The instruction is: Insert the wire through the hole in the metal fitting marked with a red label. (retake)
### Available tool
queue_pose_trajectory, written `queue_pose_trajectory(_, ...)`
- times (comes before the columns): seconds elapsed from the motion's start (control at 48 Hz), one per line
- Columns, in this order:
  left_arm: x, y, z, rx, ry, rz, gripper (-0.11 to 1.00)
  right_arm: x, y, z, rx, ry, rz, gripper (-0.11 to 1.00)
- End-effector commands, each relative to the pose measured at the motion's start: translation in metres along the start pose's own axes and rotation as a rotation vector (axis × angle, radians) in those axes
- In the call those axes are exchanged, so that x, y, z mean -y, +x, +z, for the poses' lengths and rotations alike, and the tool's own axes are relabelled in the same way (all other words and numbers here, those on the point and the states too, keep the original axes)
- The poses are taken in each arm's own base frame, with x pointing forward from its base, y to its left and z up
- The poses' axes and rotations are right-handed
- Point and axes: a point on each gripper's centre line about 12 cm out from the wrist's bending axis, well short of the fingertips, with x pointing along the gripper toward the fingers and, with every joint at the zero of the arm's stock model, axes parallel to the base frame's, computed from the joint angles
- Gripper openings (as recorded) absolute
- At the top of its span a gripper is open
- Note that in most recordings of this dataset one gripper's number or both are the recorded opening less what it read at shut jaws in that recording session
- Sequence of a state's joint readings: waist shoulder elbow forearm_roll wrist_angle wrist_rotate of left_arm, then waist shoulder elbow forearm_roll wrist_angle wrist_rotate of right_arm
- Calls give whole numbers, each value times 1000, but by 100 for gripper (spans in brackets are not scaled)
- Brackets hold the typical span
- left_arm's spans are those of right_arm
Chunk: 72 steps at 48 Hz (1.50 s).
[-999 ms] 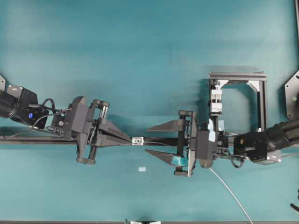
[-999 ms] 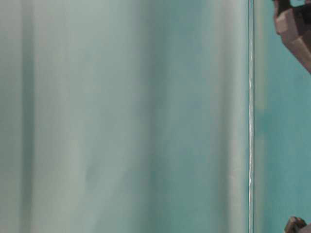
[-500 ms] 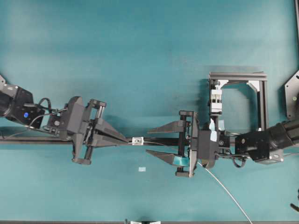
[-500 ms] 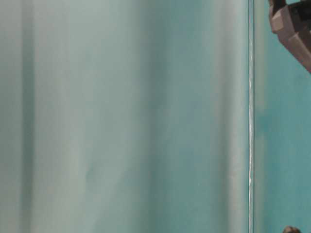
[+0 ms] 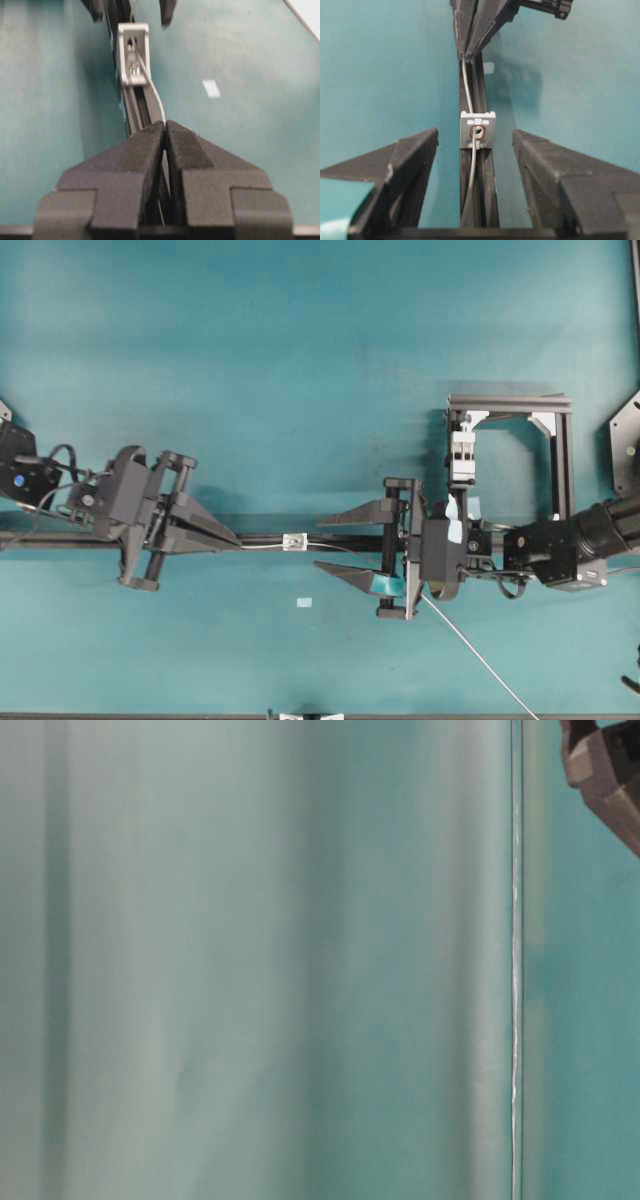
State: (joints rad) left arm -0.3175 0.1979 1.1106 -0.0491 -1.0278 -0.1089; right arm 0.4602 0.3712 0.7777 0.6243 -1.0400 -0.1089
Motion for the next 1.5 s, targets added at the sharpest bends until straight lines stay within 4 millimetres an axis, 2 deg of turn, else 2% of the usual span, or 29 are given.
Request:
queue_pose_trajectory(0.0,4,-8,8,27,6,-15,-10,-5,-1,15,38,19,14,68)
queue_pose_trajectory(0.895,5,-92,7,-26,6,-33,-10,-5,-1,15,36,20,13,68)
queue_pose_trajectory(1.478,7,-83,15,-51,-8,-31,-10,-5,-1,15,36,17,13,68)
